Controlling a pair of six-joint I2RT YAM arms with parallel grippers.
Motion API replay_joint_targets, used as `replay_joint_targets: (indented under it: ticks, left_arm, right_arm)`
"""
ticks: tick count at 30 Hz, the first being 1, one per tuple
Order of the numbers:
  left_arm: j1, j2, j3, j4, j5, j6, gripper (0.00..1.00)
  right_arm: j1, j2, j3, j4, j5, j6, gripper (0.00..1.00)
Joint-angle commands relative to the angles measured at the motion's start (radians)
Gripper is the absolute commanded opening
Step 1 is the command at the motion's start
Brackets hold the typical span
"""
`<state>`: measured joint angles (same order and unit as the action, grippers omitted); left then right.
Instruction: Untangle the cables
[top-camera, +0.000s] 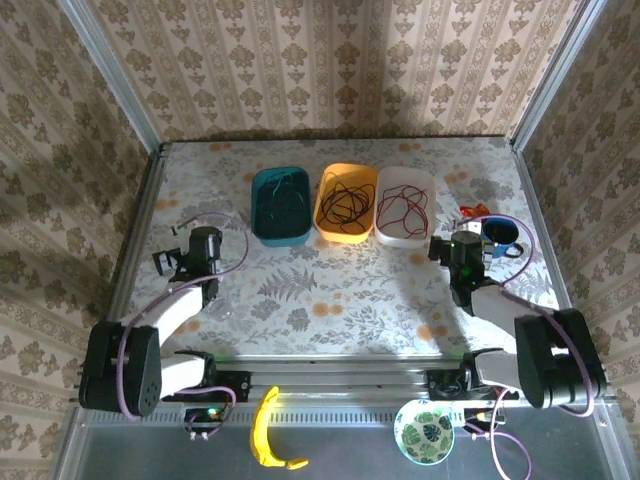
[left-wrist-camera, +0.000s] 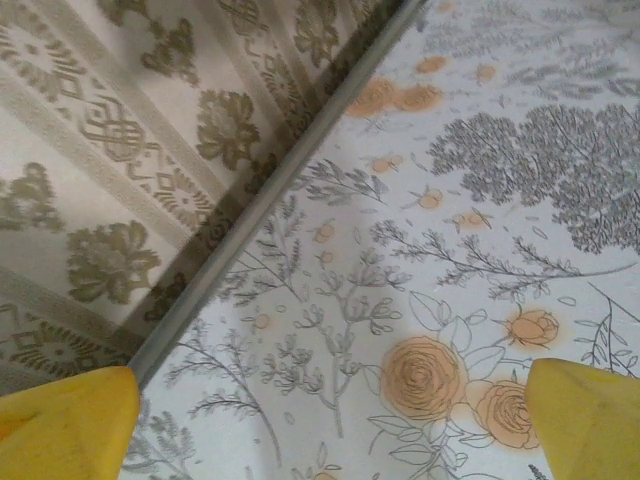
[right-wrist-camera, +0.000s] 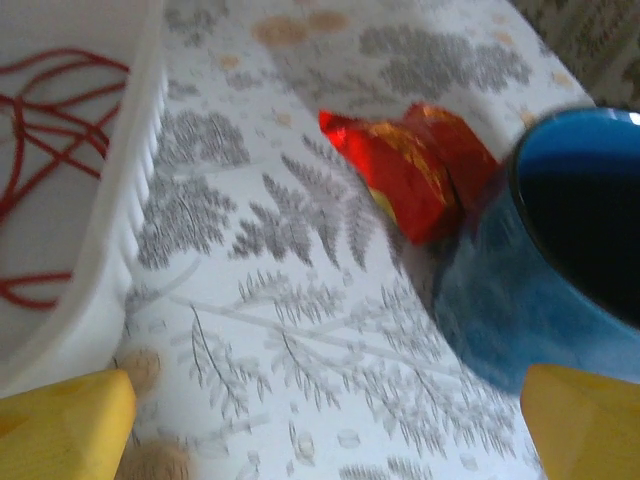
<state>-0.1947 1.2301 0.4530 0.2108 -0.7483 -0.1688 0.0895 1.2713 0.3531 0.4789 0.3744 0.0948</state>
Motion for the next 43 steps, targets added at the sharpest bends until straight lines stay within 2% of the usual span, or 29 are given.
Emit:
replay_joint_targets:
  ticks: [1, 3, 4, 5, 6, 7, 9, 10, 11, 12, 13, 15, 16, 17, 18, 19, 20, 21, 23, 29, 43]
  left_arm:
    - [0.007, 0.071, -0.007, 0.21, 0.054, 0.088, 1.0]
    - [0.01, 0.113, -0.001, 0.285, 0.089, 0.109, 1.0]
    - [0.015, 0.139, 0.008, 0.321, 0.111, 0.129, 1.0]
    - [0.019, 0.167, 0.024, 0.341, 0.142, 0.147, 1.0]
    - [0.022, 0.189, 0.037, 0.358, 0.166, 0.166, 1.0]
    - [0.024, 0.218, 0.05, 0.389, 0.187, 0.186, 1.0]
    - [0.023, 0.265, 0.068, 0.442, 0.22, 0.24, 1.0]
    - [0.033, 0.309, 0.046, 0.539, 0.257, 0.253, 1.0]
    - [0.044, 0.326, 0.057, 0.542, 0.265, 0.264, 1.0]
    - [0.066, 0.301, 0.074, 0.448, 0.316, 0.213, 1.0]
    - [0.085, 0.306, 0.038, 0.548, 0.342, 0.226, 1.0]
    - [0.11, 0.278, -0.04, 0.634, 0.475, 0.212, 1.0]
    - [0.126, 0.318, -0.092, 0.774, 0.534, 0.217, 1.0]
    - [0.125, 0.37, -0.116, 0.898, 0.512, 0.244, 1.0]
    - [0.127, 0.314, -0.095, 0.737, 0.529, 0.208, 1.0]
    - [0.136, 0.325, -0.072, 0.73, 0.535, 0.206, 1.0]
    - [0.141, 0.347, -0.091, 0.808, 0.534, 0.223, 1.0]
    - [0.143, 0.321, -0.085, 0.737, 0.537, 0.198, 1.0]
    - [0.143, 0.339, -0.085, 0.78, 0.531, 0.216, 1.0]
    - [0.141, 0.335, -0.083, 0.77, 0.53, 0.213, 1.0]
    - [0.142, 0.333, -0.081, 0.763, 0.531, 0.211, 1.0]
  right_arm:
    - [-0.036, 0.082, 0.024, 0.264, -0.118, -0.032, 1.0]
    - [-0.05, 0.259, 0.005, 0.449, -0.21, -0.048, 1.0]
    - [-0.05, 0.305, 0.013, 0.542, -0.213, -0.064, 1.0]
    - [-0.063, 0.242, 0.061, 0.318, -0.242, -0.045, 1.0]
    - [-0.074, 0.254, 0.063, 0.348, -0.27, -0.045, 1.0]
    - [-0.074, 0.277, 0.035, 0.45, -0.283, -0.053, 1.0]
    - [-0.076, 0.256, 0.057, 0.357, -0.283, -0.048, 1.0]
    - [-0.075, 0.265, 0.051, 0.392, -0.286, -0.05, 1.0]
    - [-0.076, 0.255, 0.056, 0.363, -0.284, -0.049, 1.0]
    - [-0.076, 0.26, 0.054, 0.377, -0.284, -0.05, 1.0]
    - [-0.076, 0.262, 0.055, 0.38, -0.285, -0.05, 1.0]
    - [-0.076, 0.261, 0.056, 0.376, -0.286, -0.049, 1.0]
    - [-0.076, 0.259, 0.055, 0.369, -0.286, -0.049, 1.0]
    - [-0.076, 0.26, 0.055, 0.372, -0.285, -0.049, 1.0]
    - [-0.076, 0.26, 0.057, 0.37, -0.284, -0.049, 1.0]
    - [-0.076, 0.258, 0.055, 0.37, -0.283, -0.049, 1.0]
    - [-0.074, 0.258, 0.055, 0.372, -0.281, -0.051, 1.0]
    - [-0.073, 0.255, 0.053, 0.373, -0.276, -0.052, 1.0]
    - [-0.061, 0.258, 0.054, 0.374, -0.258, -0.059, 1.0]
    - [-0.061, 0.258, 0.056, 0.374, -0.26, -0.06, 1.0]
    - [-0.083, 0.257, 0.058, 0.366, -0.319, -0.055, 1.0]
